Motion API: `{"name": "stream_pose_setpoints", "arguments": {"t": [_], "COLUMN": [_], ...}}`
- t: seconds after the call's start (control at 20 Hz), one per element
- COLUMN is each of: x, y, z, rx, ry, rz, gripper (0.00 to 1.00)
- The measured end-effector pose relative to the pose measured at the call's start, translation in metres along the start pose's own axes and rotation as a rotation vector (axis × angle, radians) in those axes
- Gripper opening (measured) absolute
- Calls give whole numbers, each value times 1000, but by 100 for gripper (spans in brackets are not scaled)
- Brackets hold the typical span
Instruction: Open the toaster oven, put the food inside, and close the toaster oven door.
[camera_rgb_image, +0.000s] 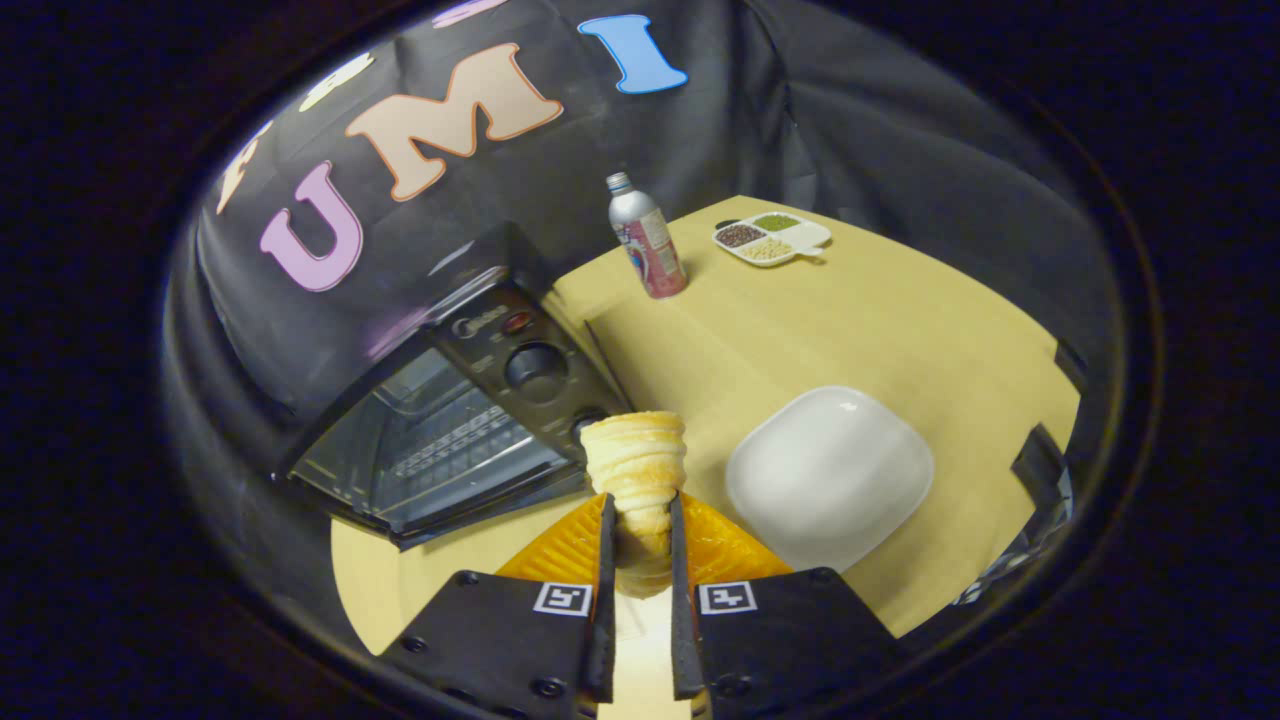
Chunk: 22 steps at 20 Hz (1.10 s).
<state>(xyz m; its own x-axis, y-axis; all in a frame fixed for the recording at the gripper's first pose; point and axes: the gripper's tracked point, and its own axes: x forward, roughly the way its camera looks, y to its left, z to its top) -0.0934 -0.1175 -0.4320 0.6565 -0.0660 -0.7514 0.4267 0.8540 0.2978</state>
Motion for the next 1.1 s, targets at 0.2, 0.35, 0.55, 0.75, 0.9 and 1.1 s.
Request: {"name": "stream_pose_setpoints", "arguments": {"t": [0.2, 0.35, 0.55, 0.75, 0.9, 1.1], "x": [-7, -4, 9, 27, 40, 56], "y": [48, 82, 116, 142, 160, 177], "z": [-24, -33, -36, -30, -22, -15], "rx": [76, 154, 266, 374, 425, 453], "ry": [2, -15, -50, -92, -124, -149], "rz": [31, 49, 54, 62, 79, 99], "gripper": [25, 25, 25, 25, 24, 24]}}
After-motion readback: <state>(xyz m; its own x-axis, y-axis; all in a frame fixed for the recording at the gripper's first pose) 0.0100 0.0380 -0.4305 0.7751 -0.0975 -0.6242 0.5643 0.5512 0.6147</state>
